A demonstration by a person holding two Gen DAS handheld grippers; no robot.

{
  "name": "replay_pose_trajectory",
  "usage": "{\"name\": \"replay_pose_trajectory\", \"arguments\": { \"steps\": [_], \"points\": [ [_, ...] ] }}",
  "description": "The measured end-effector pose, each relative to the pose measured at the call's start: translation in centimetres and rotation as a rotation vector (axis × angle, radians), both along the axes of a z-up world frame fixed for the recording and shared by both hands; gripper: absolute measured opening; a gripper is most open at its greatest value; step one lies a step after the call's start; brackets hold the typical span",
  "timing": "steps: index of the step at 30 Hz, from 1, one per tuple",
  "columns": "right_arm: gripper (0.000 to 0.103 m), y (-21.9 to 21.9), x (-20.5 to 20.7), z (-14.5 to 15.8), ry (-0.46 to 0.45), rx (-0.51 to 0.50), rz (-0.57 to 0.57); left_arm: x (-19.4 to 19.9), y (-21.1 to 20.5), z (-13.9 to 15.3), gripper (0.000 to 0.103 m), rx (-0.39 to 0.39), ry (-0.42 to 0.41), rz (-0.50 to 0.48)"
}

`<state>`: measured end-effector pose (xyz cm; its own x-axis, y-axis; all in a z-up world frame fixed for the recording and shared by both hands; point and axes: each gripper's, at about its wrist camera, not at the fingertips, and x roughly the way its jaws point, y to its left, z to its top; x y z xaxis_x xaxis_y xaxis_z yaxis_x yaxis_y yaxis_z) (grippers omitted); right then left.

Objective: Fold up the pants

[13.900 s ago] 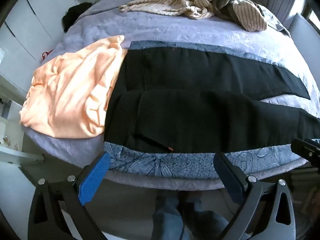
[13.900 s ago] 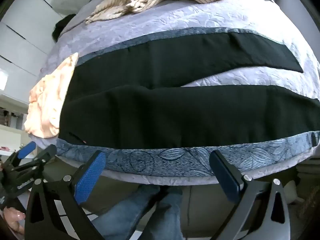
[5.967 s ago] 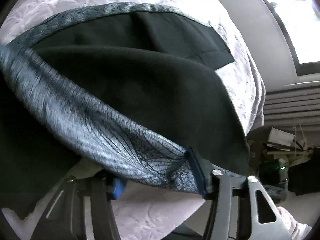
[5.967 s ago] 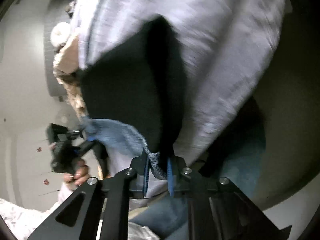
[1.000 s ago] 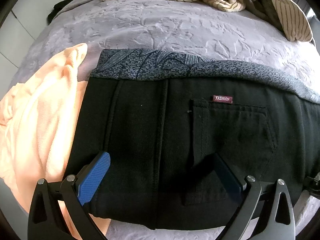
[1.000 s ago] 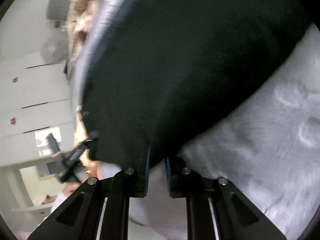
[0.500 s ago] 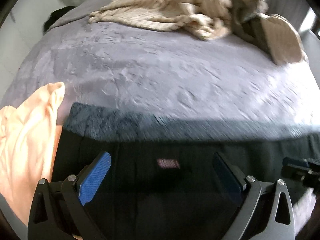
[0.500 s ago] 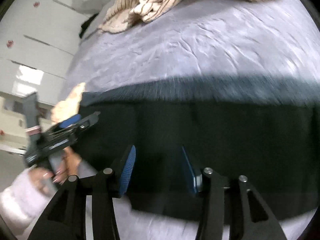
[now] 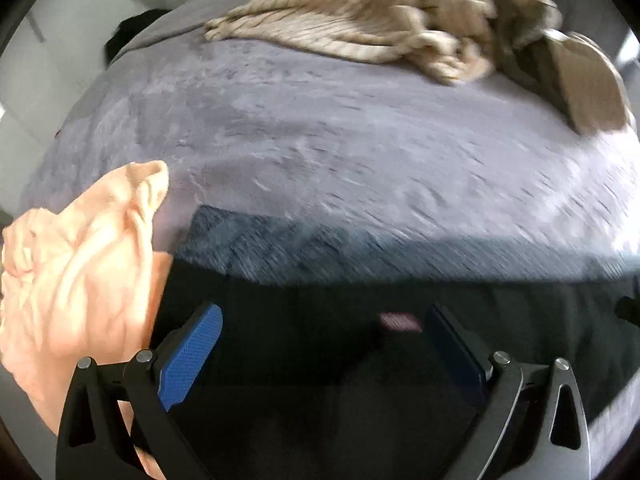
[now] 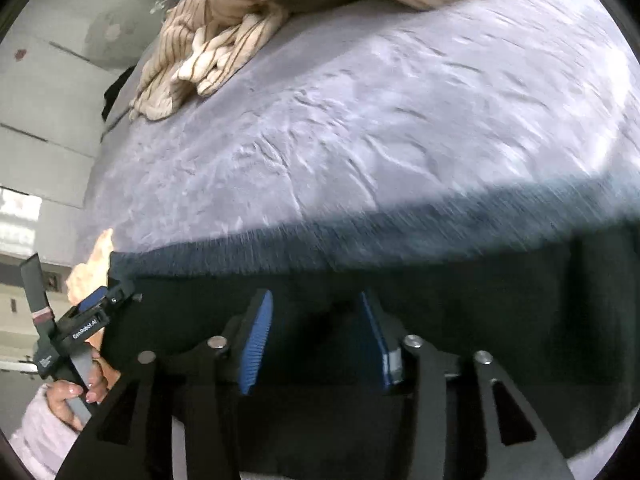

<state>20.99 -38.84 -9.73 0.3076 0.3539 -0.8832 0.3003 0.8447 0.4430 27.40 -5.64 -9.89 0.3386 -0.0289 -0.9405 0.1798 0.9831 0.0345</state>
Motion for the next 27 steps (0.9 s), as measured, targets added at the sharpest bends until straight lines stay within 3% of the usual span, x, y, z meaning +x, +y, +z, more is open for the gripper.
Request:
{"name": "replay_pose_trajectory", "arguments": {
  "steps": [8,16,27],
  "points": [
    [0.050,-3.3,-11.0,2.3,0.055,0.038,-0.188,-6.1,-6.6,2.6,0.102,-0.087,0.068,-0.223],
    [0.054,-11.6,-20.3,4.3,0.026,0.028,-0.469,-9.9,-17.0,5.3,0.102,-0.124,0.075,-0.466],
    [0.054,-28.2,-22.7,2.6,-0.012,0.068,-0.652,-11.1,-31.8,3.7,0.102,-0.084,0.111,-0.401]
  ]
}}
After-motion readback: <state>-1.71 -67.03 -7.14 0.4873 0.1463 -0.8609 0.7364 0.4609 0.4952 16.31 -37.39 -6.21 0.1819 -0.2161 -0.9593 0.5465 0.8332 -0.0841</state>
